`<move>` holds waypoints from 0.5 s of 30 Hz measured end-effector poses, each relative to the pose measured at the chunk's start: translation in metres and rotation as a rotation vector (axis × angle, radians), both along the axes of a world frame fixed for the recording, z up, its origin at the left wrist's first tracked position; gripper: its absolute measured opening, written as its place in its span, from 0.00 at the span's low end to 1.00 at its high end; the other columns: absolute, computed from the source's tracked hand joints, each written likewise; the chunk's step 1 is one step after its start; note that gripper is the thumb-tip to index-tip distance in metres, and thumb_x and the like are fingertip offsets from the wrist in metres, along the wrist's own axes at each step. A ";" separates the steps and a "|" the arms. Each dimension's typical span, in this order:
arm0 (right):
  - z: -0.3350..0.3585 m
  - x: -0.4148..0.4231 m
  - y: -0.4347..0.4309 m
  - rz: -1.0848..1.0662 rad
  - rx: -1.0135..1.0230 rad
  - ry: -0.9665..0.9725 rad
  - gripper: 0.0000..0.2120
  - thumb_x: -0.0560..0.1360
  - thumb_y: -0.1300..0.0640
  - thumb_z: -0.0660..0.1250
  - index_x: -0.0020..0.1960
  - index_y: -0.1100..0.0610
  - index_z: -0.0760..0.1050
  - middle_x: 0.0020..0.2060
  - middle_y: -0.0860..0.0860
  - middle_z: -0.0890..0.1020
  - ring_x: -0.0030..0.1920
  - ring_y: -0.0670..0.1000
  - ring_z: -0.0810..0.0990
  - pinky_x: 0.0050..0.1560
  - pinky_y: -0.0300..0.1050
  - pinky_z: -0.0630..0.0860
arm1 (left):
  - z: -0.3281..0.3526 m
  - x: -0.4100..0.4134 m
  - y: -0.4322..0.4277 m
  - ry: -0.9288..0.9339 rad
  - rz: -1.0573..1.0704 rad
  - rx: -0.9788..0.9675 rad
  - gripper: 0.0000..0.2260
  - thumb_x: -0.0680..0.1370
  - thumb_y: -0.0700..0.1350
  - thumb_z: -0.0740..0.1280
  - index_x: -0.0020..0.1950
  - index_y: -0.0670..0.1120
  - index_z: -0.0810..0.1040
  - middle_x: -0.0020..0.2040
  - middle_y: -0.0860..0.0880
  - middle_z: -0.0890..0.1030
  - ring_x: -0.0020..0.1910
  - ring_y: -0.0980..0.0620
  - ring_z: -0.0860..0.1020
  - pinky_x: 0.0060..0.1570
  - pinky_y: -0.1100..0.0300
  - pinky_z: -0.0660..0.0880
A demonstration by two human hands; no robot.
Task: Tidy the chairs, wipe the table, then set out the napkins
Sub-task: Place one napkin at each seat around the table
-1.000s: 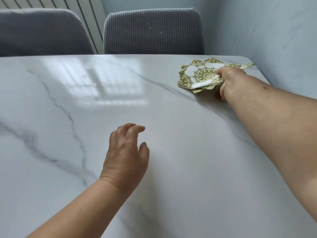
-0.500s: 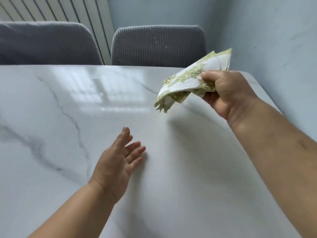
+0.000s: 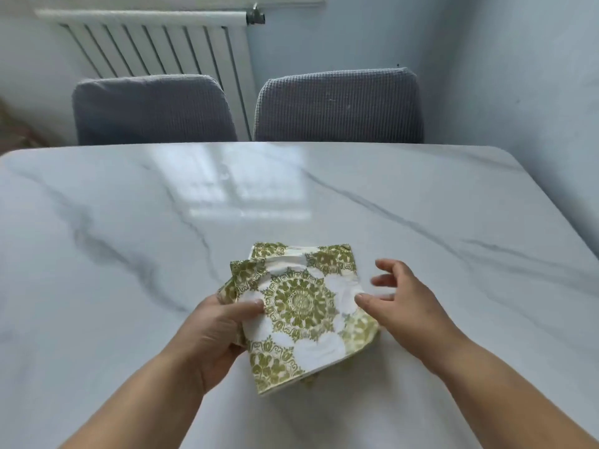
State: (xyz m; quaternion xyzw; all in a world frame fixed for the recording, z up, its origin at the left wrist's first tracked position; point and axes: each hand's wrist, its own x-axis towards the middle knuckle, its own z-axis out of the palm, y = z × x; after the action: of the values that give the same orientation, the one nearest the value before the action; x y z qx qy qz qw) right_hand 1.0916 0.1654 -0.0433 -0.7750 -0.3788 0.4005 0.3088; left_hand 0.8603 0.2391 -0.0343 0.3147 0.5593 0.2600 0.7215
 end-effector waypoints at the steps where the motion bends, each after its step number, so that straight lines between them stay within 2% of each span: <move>1: -0.002 -0.002 -0.001 0.027 0.018 -0.162 0.24 0.74 0.50 0.70 0.68 0.47 0.67 0.58 0.46 0.73 0.48 0.42 0.78 0.48 0.40 0.73 | 0.000 -0.003 -0.004 0.031 -0.005 0.016 0.11 0.74 0.32 0.65 0.56 0.36 0.77 0.48 0.37 0.84 0.42 0.42 0.82 0.44 0.53 0.76; 2: -0.004 -0.004 -0.002 0.043 0.041 -0.247 0.22 0.74 0.48 0.69 0.66 0.46 0.69 0.57 0.46 0.72 0.47 0.41 0.76 0.49 0.40 0.72 | -0.001 -0.005 -0.007 0.053 -0.007 0.028 0.11 0.75 0.32 0.65 0.56 0.37 0.78 0.47 0.38 0.84 0.41 0.42 0.82 0.44 0.53 0.75; 5: -0.007 -0.011 0.005 0.087 0.024 -0.263 0.16 0.75 0.47 0.68 0.62 0.49 0.75 0.52 0.47 0.74 0.44 0.42 0.76 0.45 0.38 0.70 | -0.005 -0.008 -0.011 0.079 -0.034 0.036 0.12 0.76 0.31 0.64 0.58 0.40 0.77 0.49 0.39 0.84 0.43 0.43 0.83 0.43 0.53 0.77; 9: -0.015 -0.026 0.024 0.156 -0.106 -0.292 0.21 0.75 0.45 0.66 0.65 0.52 0.73 0.58 0.51 0.73 0.51 0.49 0.78 0.54 0.45 0.75 | -0.012 -0.014 -0.011 0.143 -0.006 0.044 0.16 0.75 0.30 0.64 0.60 0.42 0.76 0.50 0.41 0.84 0.44 0.43 0.83 0.42 0.51 0.79; 12: -0.017 -0.033 0.037 0.168 -0.143 -0.336 0.20 0.75 0.44 0.65 0.64 0.51 0.74 0.59 0.52 0.72 0.53 0.53 0.79 0.55 0.47 0.76 | -0.010 -0.012 -0.012 0.153 0.045 0.069 0.18 0.75 0.30 0.64 0.62 0.46 0.74 0.53 0.43 0.83 0.47 0.43 0.82 0.47 0.48 0.78; 15: -0.014 -0.039 0.047 0.151 -0.125 -0.325 0.12 0.73 0.45 0.67 0.54 0.48 0.76 0.55 0.52 0.74 0.51 0.55 0.79 0.52 0.50 0.78 | -0.014 -0.011 -0.009 0.205 0.073 0.148 0.22 0.76 0.34 0.67 0.65 0.52 0.69 0.54 0.47 0.81 0.52 0.45 0.81 0.54 0.49 0.75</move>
State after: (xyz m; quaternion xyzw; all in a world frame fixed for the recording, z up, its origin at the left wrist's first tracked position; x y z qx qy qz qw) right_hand 1.0530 0.2129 -0.0574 -0.8166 -0.4549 0.3150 0.1640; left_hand 0.8491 0.2304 -0.0478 0.3713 0.6204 0.2931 0.6256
